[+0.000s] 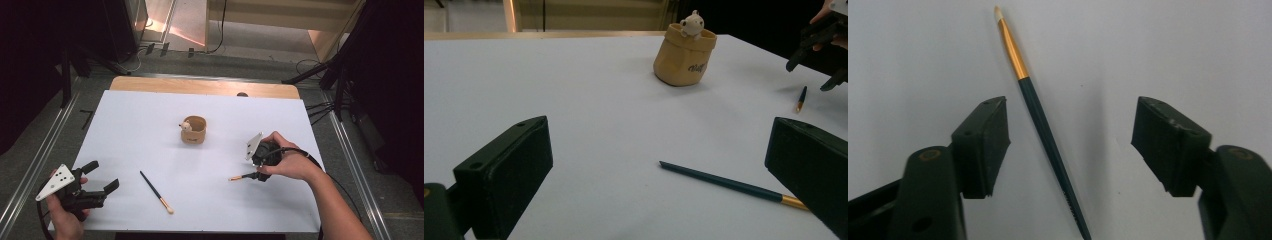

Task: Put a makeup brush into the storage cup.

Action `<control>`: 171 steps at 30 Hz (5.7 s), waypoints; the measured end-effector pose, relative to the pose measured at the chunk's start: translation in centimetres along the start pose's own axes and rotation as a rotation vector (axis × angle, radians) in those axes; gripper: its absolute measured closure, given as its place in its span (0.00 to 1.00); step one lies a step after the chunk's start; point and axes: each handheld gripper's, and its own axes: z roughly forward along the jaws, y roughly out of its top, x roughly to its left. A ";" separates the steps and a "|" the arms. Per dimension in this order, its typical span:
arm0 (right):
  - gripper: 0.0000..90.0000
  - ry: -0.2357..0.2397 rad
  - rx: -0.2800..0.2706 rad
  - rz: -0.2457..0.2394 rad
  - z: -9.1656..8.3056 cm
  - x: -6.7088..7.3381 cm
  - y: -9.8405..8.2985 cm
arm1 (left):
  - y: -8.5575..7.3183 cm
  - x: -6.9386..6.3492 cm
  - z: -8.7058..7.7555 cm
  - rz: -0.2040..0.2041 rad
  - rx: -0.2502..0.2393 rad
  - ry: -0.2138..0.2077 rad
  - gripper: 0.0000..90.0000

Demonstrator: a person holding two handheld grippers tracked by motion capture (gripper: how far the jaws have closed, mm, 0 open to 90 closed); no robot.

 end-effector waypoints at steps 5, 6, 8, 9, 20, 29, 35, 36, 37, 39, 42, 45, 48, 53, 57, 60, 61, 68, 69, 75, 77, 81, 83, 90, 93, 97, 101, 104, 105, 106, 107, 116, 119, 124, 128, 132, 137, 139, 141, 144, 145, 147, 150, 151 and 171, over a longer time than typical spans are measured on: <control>0.48 0.040 0.022 -0.049 0.4 -0.1 0.1 | 0.0 0.0 0.0 -0.002 -0.001 0.000 0.00; 0.50 0.051 0.033 -0.047 0.5 0.0 0.1 | 0.0 0.0 0.0 -0.002 0.000 0.001 0.00; 0.54 0.066 0.061 -0.067 0.6 0.0 0.2 | 0.0 0.0 0.0 -0.003 -0.003 0.000 0.00; 0.56 0.078 0.063 -0.084 0.7 0.0 0.2 | 0.0 0.0 0.0 -0.002 -0.003 0.000 0.00; 0.74 0.077 0.129 -0.157 1.5 0.1 0.8 | 0.0 0.0 0.0 -0.001 0.002 0.002 0.00; 0.83 0.088 0.152 -0.168 1.5 0.3 1.5 | 0.0 0.1 0.0 -0.002 0.000 0.002 0.00; 0.87 0.100 0.168 -0.178 1.8 0.3 1.8 | 0.0 0.1 0.0 -0.002 0.000 0.002 0.00; 0.87 0.100 0.168 -0.171 1.8 0.4 1.8 | 0.0 0.1 0.0 -0.001 0.001 0.002 0.00; 0.87 0.102 0.180 -0.163 1.8 0.5 1.9 | 0.0 0.1 0.0 -0.001 -0.001 0.000 0.00; 0.87 0.103 0.183 -0.162 1.9 0.5 2.0 | 0.0 0.1 0.0 -0.001 -0.001 0.000 0.00; 0.87 0.097 0.185 -0.184 2.1 0.4 2.1 | 0.0 0.1 0.0 -0.001 0.002 0.001 0.00; 0.88 0.095 0.198 -0.189 2.2 0.5 2.2 | 0.0 0.1 0.0 -0.001 -0.002 0.000 0.00; 0.89 0.097 0.207 -0.185 2.4 0.5 2.2 | 0.0 0.1 0.0 0.000 -0.002 0.000 0.00; 0.90 0.096 0.218 -0.200 2.5 0.4 2.3 | 0.0 0.1 0.0 0.001 0.004 0.002 0.00; 0.90 0.099 0.223 -0.183 2.6 0.5 2.3 | 0.0 0.1 0.0 -0.001 0.001 0.000 0.00; 0.90 0.103 0.220 -0.187 2.6 0.3 2.4 | 0.0 0.1 0.0 -0.001 0.002 0.001 0.00; 0.90 0.109 0.228 -0.177 2.6 0.4 2.4 | 0.0 0.1 0.0 -0.001 0.002 0.001 0.00; 0.90 0.140 0.230 -0.127 2.6 -0.1 2.3 | 0.0 0.0 0.0 -0.002 0.000 -0.001 0.00; 0.90 0.139 0.219 -0.139 2.7 -0.3 2.4 | 0.0 0.0 0.0 -0.002 -0.001 -0.001 0.00; 0.93 0.148 0.243 -0.132 2.8 -0.2 2.6 | 0.0 0.0 0.0 0.002 0.003 -0.002 0.00; 0.94 0.148 0.259 -0.123 2.8 -0.3 2.9 | 0.0 -0.1 0.1 0.002 0.004 -0.002 0.00; 0.94 0.145 0.280 -0.123 2.9 -0.2 3.2 | 0.0 -0.1 0.0 0.003 0.005 -0.003 0.00; 0.94 0.141 0.280 -0.127 2.9 -0.2 3.2 | 0.0 -0.1 0.0 0.003 0.004 -0.003 0.00; 0.94 0.128 0.264 -0.107 2.8 -0.1 2.9 | 0.0 0.0 0.0 -0.002 0.000 -0.003 0.00; 0.94 0.126 0.258 -0.104 2.8 -0.1 2.9 | 0.0 0.0 0.0 -0.002 0.000 -0.001 0.00; 0.94 0.114 0.248 -0.101 2.7 -0.1 2.8 | 0.0 0.0 0.0 -0.002 0.002 0.000 0.00; 0.94 0.107 0.202 -0.068 2.1 -0.3 2.8 | 0.0 0.0 0.0 -0.002 0.004 0.001 0.00; 0.94 0.096 0.159 -0.047 1.4 -0.5 2.7 | 0.0 0.1 0.0 -0.001 0.004 0.001 0.00; 0.94 0.094 0.144 -0.043 1.3 -0.6 2.7 | 0.0 0.1 0.0 -0.001 0.001 -0.001 0.00; 0.94 0.091 0.134 -0.039 1.1 -0.7 2.6 | 0.0 0.1 0.0 0.000 0.003 -0.001 0.00; 0.94 0.087 0.126 -0.031 0.9 -0.8 2.6 | 0.0 0.1 0.0 0.000 0.004 0.000 0.00; 0.94 0.078 0.037 0.026 -0.2 -1.2 2.5 | 0.0 0.0 0.0 0.000 0.005 0.001 0.00; 0.94 0.077 -0.003 0.045 -0.5 -1.4 2.5 | 0.0 0.1 0.0 -0.002 0.001 -0.003 0.00; 0.94 0.059 -0.069 0.078 -1.2 -1.8 2.5 | 0.0 0.1 0.0 -0.002 0.001 -0.004 0.00; 0.94 0.051 -0.119 0.116 -1.8 -2.0 2.5 | 0.0 0.1 0.0 -0.003 -0.001 -0.003 0.00; 0.94 0.046 -0.165 0.129 -2.0 -2.2 2.6 | 0.0 0.1 -0.1 -0.001 0.002 -0.002 0.00; 0.94 0.039 -0.229 0.146 -2.4 -2.4 2.8 | 0.0 0.1 0.0 -0.002 0.000 -0.003 0.00; 0.94 0.035 -0.252 0.154 -2.5 -2.5 2.8 | 0.0 0.1 0.0 -0.002 0.000 -0.002 0.00; 0.94 0.026 -0.275 0.166 -2.7 -2.5 2.9 | 0.0 0.1 0.0 -0.003 0.000 -0.003 0.00; 0.94 0.018 -0.318 0.184 -3.0 -2.6 2.9 | 0.0 0.1 0.0 -0.002 0.000 -0.004 0.00; 0.94 0.018 -0.331 0.192 -3.1 -2.6 2.9 | 0.0 0.1 0.0 -0.001 0.001 -0.004 0.00; 0.94 0.013 -0.358 0.206 -3.2 -2.6 2.9 | 0.0 0.1 0.0 -0.002 0.000 -0.004 0.00; 0.94 0.002 -0.380 0.221 -3.4 -2.6 3.0 | 0.0 0.1 0.0 -0.002 -0.001 -0.003 0.00; 0.94 -0.002 -0.392 0.225 -3.5 -2.7 3.0 | 0.0 0.1 0.0 -0.002 0.000 -0.004 0.00; 0.94 -0.053 -0.633 0.360 -5.1 -3.1 3.7 | 0.0 0.1 -0.1 -0.001 0.002 -0.001 0.00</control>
